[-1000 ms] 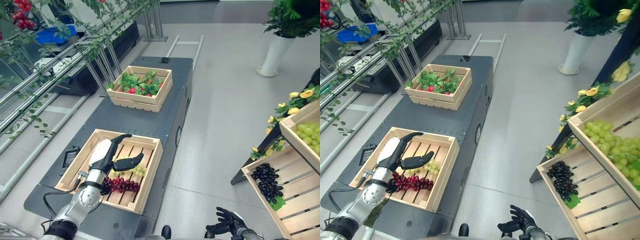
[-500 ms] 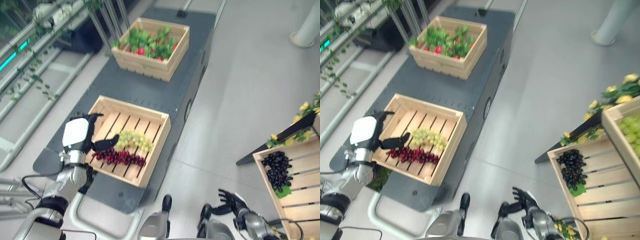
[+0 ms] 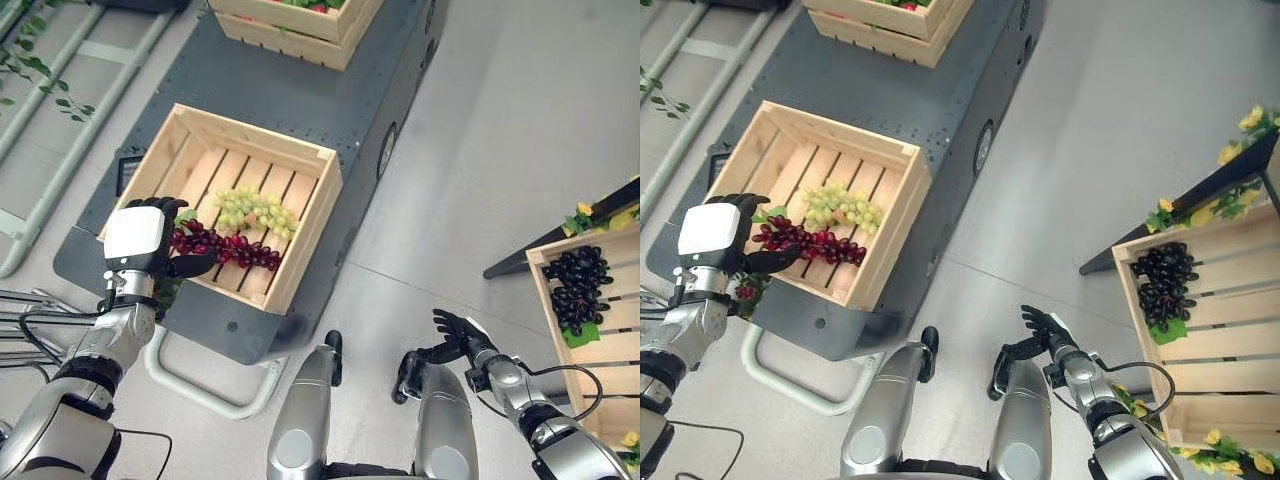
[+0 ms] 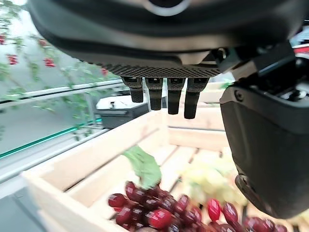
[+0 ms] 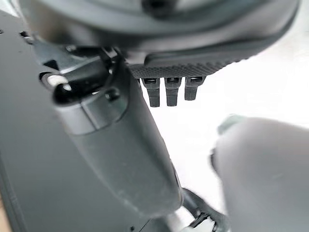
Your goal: Pick up the fruits from the basket on one side to the basket on the other side
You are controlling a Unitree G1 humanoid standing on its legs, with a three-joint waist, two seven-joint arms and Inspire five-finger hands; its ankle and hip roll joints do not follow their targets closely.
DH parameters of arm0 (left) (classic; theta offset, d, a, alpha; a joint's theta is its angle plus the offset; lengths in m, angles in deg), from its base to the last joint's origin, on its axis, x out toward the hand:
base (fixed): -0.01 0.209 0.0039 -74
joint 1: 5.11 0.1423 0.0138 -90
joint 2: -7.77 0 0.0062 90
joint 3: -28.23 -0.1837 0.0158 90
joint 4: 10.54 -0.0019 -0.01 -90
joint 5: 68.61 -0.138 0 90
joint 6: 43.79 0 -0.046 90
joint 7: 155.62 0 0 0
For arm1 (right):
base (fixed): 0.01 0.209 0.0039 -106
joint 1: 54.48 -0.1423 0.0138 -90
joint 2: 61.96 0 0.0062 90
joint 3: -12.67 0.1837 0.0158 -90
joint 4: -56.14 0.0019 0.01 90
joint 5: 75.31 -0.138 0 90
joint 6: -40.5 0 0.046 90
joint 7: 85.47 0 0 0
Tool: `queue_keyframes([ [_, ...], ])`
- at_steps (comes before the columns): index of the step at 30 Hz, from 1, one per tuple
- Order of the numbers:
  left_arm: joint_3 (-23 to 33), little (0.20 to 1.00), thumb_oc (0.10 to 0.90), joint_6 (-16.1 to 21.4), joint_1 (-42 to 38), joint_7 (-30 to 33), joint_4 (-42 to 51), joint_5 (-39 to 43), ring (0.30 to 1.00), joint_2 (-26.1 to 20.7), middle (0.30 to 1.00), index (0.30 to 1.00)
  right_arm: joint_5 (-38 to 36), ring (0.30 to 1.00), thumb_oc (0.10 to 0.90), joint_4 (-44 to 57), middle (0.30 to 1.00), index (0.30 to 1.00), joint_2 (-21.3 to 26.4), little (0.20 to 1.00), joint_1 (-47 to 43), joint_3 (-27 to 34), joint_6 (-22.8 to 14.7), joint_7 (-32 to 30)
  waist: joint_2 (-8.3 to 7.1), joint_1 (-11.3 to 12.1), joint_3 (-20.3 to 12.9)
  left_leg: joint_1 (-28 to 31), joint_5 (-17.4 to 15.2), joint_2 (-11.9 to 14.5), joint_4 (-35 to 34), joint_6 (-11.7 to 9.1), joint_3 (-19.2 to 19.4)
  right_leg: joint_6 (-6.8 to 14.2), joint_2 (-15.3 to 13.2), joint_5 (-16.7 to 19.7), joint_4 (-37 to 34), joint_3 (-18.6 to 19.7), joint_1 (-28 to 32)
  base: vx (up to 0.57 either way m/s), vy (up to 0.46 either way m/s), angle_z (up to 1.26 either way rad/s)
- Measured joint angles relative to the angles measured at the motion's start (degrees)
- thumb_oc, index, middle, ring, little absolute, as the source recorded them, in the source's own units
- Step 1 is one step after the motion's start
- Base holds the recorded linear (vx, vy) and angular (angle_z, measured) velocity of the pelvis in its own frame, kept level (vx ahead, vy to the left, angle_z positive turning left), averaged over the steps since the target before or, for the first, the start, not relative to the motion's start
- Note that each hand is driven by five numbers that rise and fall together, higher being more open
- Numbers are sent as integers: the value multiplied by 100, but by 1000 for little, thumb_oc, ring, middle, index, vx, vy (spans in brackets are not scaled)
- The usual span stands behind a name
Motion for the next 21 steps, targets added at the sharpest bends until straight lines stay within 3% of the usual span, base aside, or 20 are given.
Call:
queue_keyframes([
  [8, -456, 900, 800, 9, -239, -1, 24, -565, 900, -104, 900, 900, -162, 900, 800, 69, 900, 900, 40, 900, -3, 19, -1, 0, -46, -153, 42, -560, -74, 149, 455, -57, -51, -82, 100, -81, 372, 4, -523, -8, 50, -3],
  [12, -806, 900, 800, -26, -690, -77, 56, -737, 900, -402, 900, 900, -154, 900, 800, 211, 900, 900, 115, 900, -155, -25, -2, 1, -99, -147, 69, -990, -89, 157, 667, -81, -150, -121, 142, -102, 539, -12, -891, 6, 35, 6],
  [21, -1523, 900, 800, -263, -1566, -1003, 228, -1114, 900, -855, 900, 900, -139, 900, 800, 229, 900, 900, 194, 900, -429, -297, 1, 30, -213, -122, 84, -1391, -153, 236, 910, -89, -204, -138, 178, -90, 616, -122, -1135, 6, 15, 5],
])
